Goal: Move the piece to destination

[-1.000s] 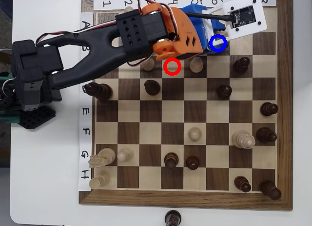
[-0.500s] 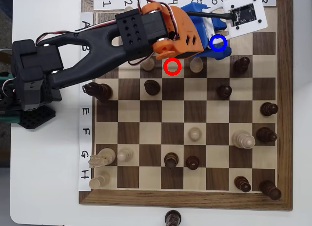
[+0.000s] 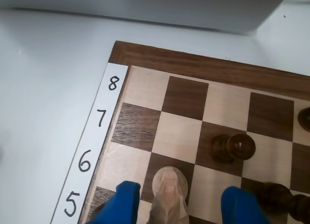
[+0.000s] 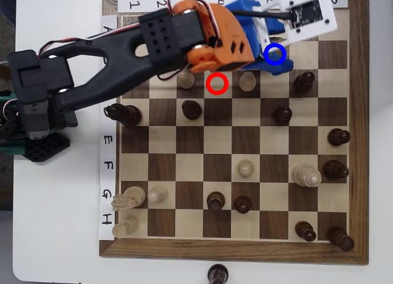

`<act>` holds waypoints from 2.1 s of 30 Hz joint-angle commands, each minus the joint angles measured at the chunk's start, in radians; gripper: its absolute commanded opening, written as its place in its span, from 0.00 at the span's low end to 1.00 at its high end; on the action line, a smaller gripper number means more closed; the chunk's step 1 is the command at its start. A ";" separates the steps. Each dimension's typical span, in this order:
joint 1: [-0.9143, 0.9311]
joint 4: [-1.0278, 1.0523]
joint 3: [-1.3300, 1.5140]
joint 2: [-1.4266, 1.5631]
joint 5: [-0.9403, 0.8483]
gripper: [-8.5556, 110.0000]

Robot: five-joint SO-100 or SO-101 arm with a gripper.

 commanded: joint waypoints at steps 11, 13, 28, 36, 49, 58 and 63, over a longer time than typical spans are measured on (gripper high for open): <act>-0.072 0.118 -0.319 0.535 -0.028 0.28; -0.061 0.140 -0.316 0.566 -0.124 0.28; 0.238 0.164 -0.044 0.891 -0.701 0.25; 0.537 0.052 0.253 1.066 -1.015 0.21; 1.017 0.012 0.732 1.327 -1.457 0.22; 1.333 0.020 0.960 1.480 -1.624 0.21; 1.516 0.005 1.111 1.597 -1.704 0.17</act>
